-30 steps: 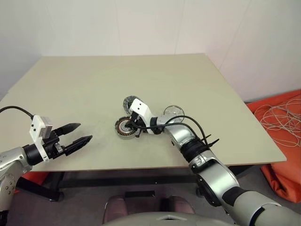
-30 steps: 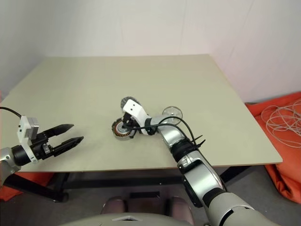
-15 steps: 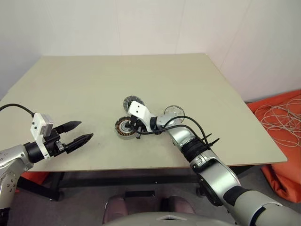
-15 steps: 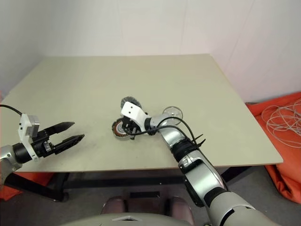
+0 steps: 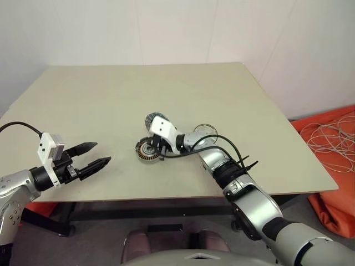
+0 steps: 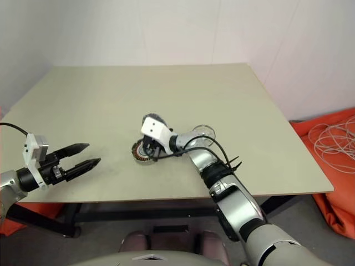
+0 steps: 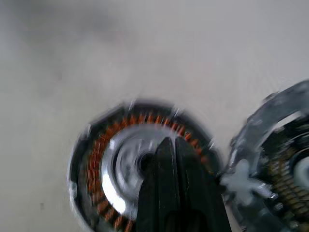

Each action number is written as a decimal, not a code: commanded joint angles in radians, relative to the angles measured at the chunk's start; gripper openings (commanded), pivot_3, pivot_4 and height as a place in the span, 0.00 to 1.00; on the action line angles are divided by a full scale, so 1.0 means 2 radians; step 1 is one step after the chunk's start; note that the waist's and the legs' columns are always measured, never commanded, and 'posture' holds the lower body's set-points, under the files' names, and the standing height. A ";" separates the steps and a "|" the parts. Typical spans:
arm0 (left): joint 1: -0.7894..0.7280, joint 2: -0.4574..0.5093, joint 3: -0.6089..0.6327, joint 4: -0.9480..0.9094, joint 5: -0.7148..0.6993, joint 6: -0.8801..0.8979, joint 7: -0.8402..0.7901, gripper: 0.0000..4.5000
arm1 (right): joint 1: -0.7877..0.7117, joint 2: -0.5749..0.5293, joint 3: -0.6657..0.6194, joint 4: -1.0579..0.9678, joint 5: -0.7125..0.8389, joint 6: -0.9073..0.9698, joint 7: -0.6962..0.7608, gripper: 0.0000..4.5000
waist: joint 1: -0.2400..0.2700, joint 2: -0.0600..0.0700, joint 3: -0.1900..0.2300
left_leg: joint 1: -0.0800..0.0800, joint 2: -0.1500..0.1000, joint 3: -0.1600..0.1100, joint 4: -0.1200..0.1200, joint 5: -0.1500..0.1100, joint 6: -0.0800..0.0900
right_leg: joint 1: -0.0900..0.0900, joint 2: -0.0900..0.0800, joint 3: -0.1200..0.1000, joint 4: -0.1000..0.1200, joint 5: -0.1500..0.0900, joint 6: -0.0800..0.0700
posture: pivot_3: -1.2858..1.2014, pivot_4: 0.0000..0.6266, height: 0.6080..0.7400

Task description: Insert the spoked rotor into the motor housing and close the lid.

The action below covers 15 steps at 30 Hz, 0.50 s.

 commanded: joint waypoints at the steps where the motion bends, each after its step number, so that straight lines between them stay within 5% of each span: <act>1: -0.007 0.006 0.006 -0.007 -0.001 -0.004 -0.001 1.00 | -0.025 0.012 -0.035 -0.034 0.041 0.009 -0.002 0.01 | 0.000 0.000 0.000 | 0.000 0.000 0.000 0.000 0.000 0.000 | 0.000 0.000 0.000 0.000 0.000 0.000 | 0.52 0.00 1.00; 7: -0.006 0.006 0.007 -0.008 -0.003 -0.003 -0.001 1.00 | -0.020 0.015 -0.035 -0.041 0.048 0.013 0.004 0.01 | 0.000 0.000 0.000 | 0.000 0.000 0.000 0.000 0.000 0.000 | 0.000 0.000 0.000 0.000 0.000 0.000 | 0.52 0.00 1.00; 15: -0.001 0.005 0.009 -0.013 -0.005 -0.001 0.000 1.00 | 0.020 -0.023 0.047 0.011 -0.031 0.011 0.018 0.01 | 0.001 0.000 0.000 | 0.000 0.000 0.000 0.000 0.000 0.000 | 0.000 0.000 0.000 0.000 -0.001 0.001 | 0.52 0.00 1.00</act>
